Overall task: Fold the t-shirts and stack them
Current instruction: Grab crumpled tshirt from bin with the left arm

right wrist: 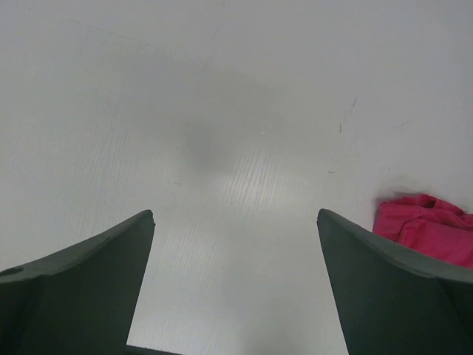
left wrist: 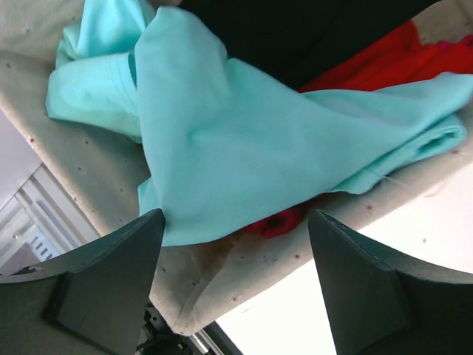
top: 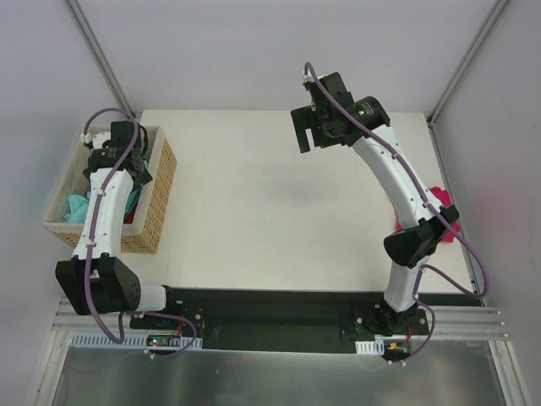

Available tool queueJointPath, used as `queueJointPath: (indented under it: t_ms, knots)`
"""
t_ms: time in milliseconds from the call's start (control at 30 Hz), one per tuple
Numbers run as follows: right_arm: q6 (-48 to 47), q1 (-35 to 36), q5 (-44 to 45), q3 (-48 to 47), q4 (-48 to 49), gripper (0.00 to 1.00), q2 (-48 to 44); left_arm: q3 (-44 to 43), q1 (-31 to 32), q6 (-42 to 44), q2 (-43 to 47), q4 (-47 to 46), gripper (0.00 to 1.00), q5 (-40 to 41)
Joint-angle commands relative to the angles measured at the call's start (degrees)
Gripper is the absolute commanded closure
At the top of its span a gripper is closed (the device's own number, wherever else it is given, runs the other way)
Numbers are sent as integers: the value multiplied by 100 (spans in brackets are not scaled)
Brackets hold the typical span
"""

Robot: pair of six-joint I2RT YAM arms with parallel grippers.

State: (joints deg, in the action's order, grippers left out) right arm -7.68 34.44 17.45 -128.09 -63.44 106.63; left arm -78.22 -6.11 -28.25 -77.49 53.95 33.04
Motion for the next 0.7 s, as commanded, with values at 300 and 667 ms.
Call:
queueJointPath:
  t_ms: [300, 667]
  knots:
    - [-32, 151, 171, -76, -300, 4, -239, 535, -452, -348, 165, 19, 14, -376]
    - [12, 318, 426, -190, -494, 4, -213, 632, -505, -286, 59, -210, 48, -737]
